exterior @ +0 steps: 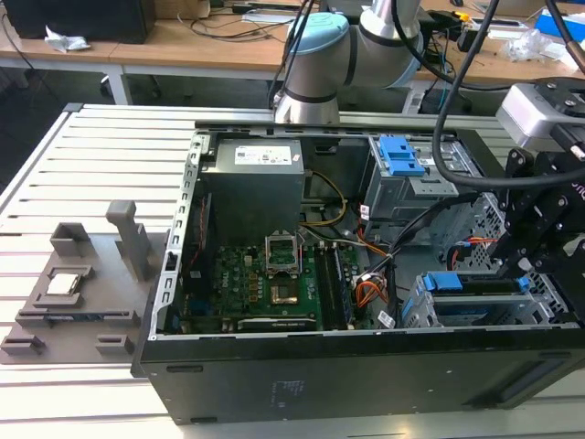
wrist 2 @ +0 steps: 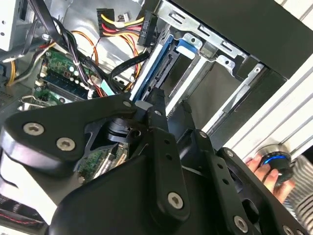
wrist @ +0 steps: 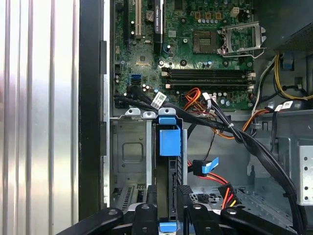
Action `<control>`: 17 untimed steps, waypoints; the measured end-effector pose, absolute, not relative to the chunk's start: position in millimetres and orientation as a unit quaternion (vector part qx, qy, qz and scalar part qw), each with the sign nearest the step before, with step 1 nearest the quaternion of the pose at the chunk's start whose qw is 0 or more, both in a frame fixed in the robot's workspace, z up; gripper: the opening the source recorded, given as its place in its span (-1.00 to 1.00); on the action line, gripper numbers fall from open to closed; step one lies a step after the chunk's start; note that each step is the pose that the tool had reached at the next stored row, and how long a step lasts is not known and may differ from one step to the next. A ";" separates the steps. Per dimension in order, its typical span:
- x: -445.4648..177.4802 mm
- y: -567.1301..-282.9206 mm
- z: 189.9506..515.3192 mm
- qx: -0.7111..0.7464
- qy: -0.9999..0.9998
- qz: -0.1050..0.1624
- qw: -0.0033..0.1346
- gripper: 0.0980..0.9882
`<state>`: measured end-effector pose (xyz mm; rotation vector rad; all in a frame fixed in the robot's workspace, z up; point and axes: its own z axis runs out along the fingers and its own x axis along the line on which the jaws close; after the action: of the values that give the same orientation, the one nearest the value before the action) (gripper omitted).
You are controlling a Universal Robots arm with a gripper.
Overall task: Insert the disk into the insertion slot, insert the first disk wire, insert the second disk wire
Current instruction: 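Insert the first disk wire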
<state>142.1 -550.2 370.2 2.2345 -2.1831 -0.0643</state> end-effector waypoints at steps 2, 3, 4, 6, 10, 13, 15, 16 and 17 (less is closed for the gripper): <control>142.1 -550.2 370.2 0.730 -0.683 -0.020 0.009 -0.54; 142.1 -550.2 370.2 0.745 -0.666 -0.020 0.009 -0.54; 142.1 -550.2 370.2 0.756 -0.654 -0.020 0.010 -0.54; 142.7 -550.0 370.2 0.787 -0.617 -0.020 0.011 -0.54; 145.9 -545.9 370.2 0.790 -0.612 -0.019 0.011 -0.54; 149.6 -540.1 370.2 0.795 -0.607 -0.019 0.011 -0.54; 151.6 -537.4 370.2 0.798 -0.602 -0.019 0.011 -0.54; 152.1 -536.5 370.2 0.800 -0.599 -0.019 0.011 -0.54; 152.5 -536.0 370.2 0.801 -0.598 -0.019 0.011 -0.54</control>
<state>152.5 -536.0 370.2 2.4986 -1.8664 -0.0601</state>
